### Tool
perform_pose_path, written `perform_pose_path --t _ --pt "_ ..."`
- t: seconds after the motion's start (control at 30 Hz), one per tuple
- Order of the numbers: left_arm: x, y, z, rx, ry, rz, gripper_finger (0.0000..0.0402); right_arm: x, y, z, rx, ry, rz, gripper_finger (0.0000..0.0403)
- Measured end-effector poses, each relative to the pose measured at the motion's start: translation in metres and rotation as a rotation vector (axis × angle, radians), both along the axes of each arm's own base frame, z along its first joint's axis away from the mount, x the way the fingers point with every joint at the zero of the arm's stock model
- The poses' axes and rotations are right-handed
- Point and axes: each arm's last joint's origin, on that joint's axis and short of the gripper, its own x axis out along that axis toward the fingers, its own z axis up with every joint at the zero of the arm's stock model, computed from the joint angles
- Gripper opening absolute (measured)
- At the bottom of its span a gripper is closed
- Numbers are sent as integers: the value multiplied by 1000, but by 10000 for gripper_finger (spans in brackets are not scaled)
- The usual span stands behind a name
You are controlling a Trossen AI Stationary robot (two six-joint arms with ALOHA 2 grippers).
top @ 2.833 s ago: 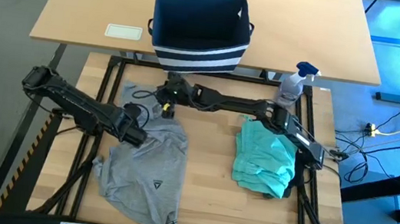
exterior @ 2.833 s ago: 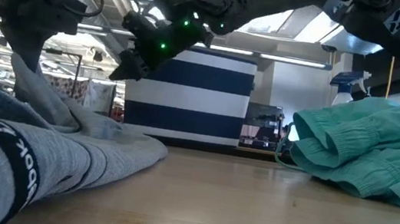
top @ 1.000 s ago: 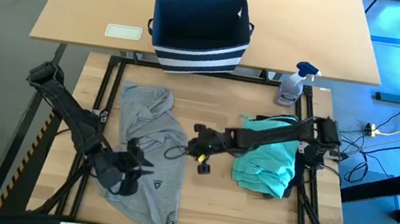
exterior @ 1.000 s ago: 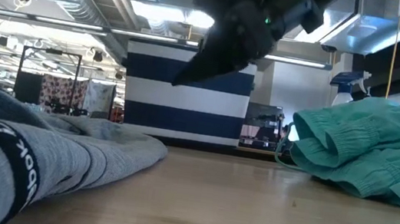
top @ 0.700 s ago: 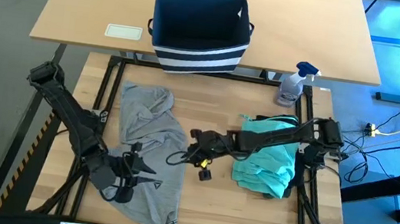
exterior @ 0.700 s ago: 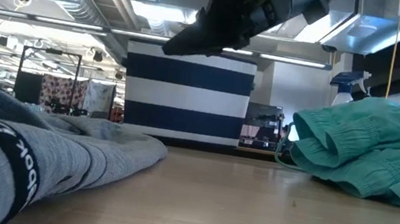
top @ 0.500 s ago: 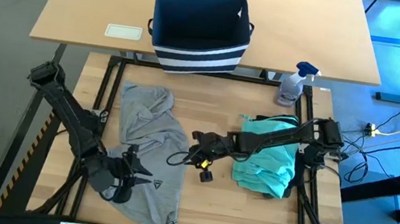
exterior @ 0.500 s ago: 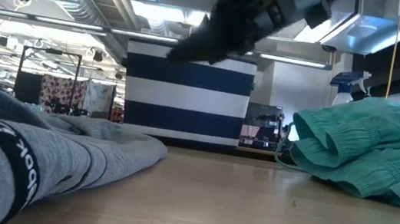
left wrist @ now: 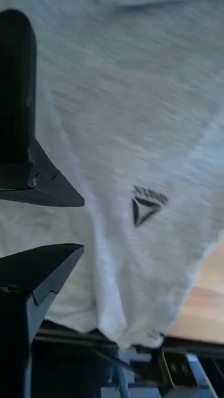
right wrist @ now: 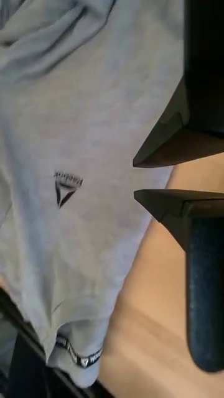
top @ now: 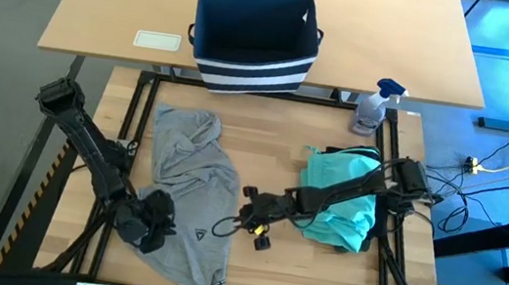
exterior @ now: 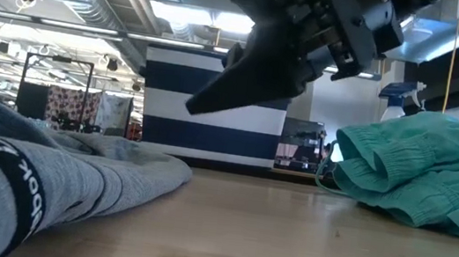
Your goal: Fold Laundry from Bin
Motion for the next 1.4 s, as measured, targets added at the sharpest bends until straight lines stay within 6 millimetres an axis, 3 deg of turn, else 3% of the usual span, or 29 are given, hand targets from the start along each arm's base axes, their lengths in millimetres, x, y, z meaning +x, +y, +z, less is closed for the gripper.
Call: perform_pose_path --t 0.4,0.77,0.97,1.4 --pt "-1 10 -7 20 105 19 101 24 8 -10 115 -75 -48 66" --pt "6 19 -7 100 80 13 101 54 16 -23 80 102 -65 66" --pt "8 21 -7 110 78 15 101 51 14 -36 13 262 -110 66" --pt "9 20 -6 98 66 15 101 34 2 -33 -91 440 -208 66"
